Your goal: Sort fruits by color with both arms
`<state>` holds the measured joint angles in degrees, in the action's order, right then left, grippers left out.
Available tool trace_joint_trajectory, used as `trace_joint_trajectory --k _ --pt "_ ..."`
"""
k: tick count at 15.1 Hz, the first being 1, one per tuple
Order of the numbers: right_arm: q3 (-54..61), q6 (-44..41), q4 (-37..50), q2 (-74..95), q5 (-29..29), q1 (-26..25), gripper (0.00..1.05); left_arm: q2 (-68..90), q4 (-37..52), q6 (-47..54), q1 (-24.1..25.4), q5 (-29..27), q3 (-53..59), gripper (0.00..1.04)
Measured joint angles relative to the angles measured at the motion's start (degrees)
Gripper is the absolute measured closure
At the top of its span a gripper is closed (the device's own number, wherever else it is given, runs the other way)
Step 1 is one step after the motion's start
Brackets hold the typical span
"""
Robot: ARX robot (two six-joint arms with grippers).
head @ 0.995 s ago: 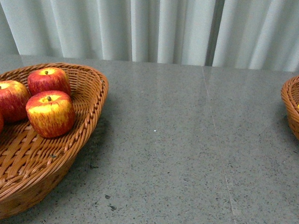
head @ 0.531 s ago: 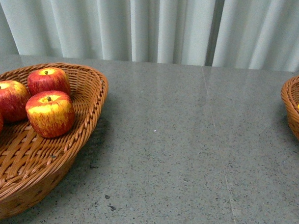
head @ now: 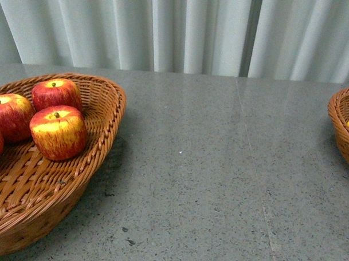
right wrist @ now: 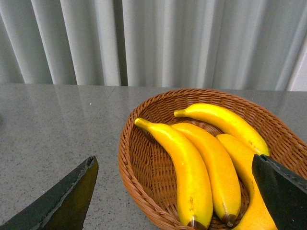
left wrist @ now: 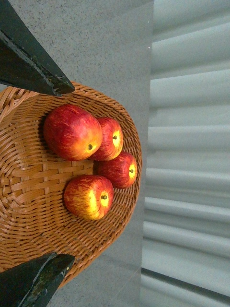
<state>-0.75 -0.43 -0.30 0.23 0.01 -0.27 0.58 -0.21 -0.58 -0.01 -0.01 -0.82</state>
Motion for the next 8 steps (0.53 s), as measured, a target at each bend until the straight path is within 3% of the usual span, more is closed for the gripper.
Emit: trace_joint_trajectory --k 8 --pt "0.00 0.00 0.00 0.00 0.00 0.00 0.07 0.00 0.00 0.00 0.00 0.00 0.00 0.07"
